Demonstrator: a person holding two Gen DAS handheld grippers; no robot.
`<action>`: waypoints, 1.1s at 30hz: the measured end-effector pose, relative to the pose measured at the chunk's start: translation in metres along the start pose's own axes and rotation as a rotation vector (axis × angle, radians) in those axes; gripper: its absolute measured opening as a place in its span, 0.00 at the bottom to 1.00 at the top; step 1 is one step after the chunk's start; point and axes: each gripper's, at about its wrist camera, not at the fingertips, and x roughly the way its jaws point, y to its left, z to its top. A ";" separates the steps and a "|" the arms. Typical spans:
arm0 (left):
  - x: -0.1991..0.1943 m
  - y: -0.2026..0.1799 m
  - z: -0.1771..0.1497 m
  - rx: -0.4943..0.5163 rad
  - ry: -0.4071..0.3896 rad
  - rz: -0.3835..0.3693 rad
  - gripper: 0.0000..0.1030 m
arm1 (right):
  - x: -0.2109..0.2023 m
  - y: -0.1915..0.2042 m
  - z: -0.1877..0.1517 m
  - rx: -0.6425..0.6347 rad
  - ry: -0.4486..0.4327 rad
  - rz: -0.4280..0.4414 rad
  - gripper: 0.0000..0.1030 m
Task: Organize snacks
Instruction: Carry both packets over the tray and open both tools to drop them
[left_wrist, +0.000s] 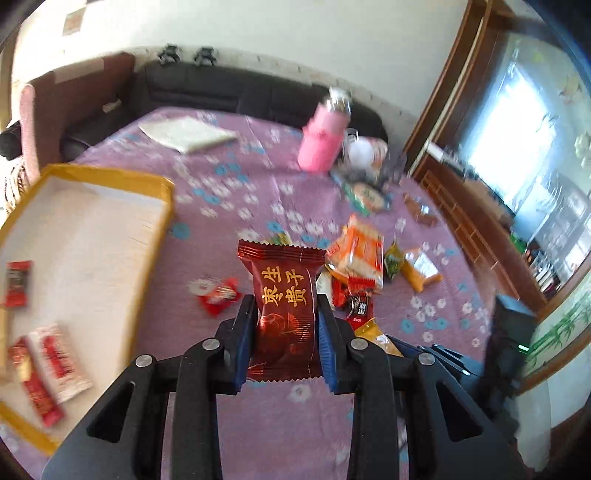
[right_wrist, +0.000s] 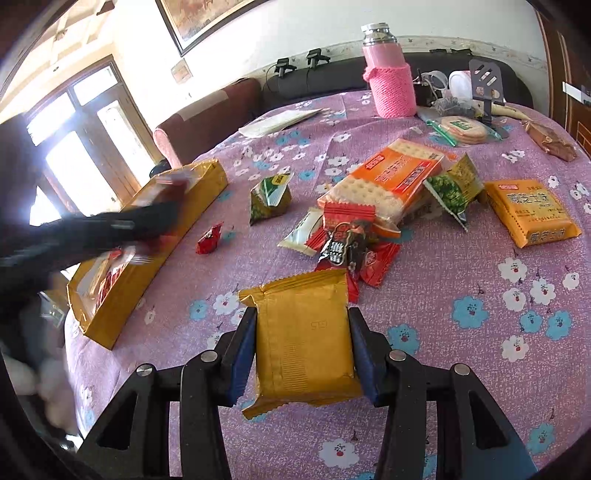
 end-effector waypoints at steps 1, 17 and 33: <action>-0.013 0.007 0.001 -0.001 -0.025 0.014 0.28 | -0.001 0.000 0.000 0.001 -0.006 -0.006 0.47; -0.131 0.142 0.052 -0.087 -0.219 0.227 0.28 | -0.102 0.161 0.114 -0.139 -0.168 0.236 0.47; -0.037 0.259 0.014 -0.305 -0.012 0.260 0.28 | 0.128 0.272 0.065 -0.198 0.209 0.119 0.46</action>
